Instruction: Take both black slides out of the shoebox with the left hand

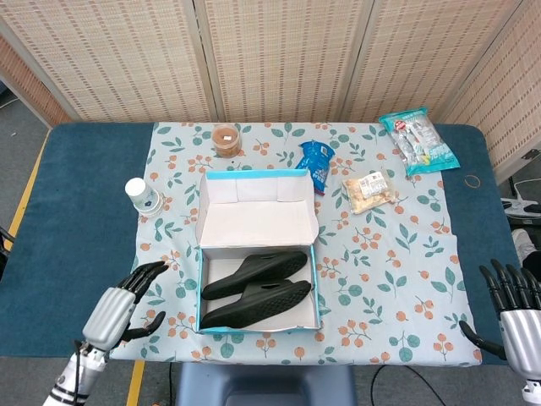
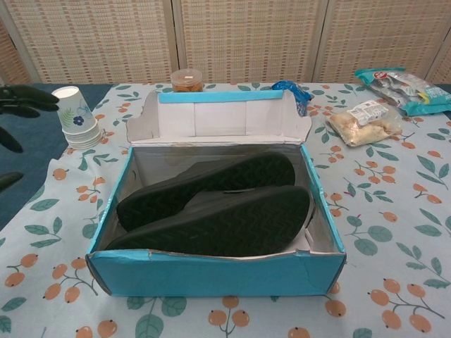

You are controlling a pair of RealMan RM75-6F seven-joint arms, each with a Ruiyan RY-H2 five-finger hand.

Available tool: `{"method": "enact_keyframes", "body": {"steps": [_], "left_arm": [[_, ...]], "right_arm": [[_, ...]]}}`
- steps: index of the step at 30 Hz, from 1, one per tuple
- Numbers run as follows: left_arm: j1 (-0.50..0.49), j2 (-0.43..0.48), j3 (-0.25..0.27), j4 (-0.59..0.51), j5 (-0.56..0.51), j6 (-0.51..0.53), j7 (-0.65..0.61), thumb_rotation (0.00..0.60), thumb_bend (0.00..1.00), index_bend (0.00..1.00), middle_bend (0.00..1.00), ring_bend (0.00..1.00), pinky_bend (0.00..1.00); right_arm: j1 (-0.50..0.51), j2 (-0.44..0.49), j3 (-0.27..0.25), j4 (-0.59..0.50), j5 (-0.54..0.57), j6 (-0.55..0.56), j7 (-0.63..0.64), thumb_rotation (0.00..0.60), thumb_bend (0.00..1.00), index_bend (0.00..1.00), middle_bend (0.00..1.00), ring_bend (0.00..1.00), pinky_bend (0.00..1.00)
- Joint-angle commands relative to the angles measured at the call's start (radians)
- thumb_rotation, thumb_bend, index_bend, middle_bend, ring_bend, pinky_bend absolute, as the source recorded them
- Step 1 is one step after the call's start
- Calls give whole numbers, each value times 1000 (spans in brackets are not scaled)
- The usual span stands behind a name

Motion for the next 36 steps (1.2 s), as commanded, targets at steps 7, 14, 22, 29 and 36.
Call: {"method": "enact_keyframes", "body": {"steps": [7,14,22,29,36], "left_arm": [[-262,-230,-211,-143,-521,-150,431,600,403,181,129,117,300],[-350,-372,-208,-78,-616,-110,559,600,376,185,146,128,322],[-409,-457,-211,42,-652,-88,623,600,371,208,158,155,326],[-436,-487,-205,112,-707,-76,655,600,362,215,212,198,360],[-471,-525,-216,152,-803,-36,754,600,338,268,265,262,469]], "right_arm": [[-6,4,24,-7,8,-34,3,409,151,0,0,0,0],[-18,12,43,-7,13,-38,24,409,151,0,0,0,0],[-28,27,56,-10,16,-44,56,409,152,0,0,0,0],[-42,31,73,-10,26,-38,69,406,152,0,0,0,0],[-50,33,84,-15,30,-38,65,402,154,0,0,0,0]]}}
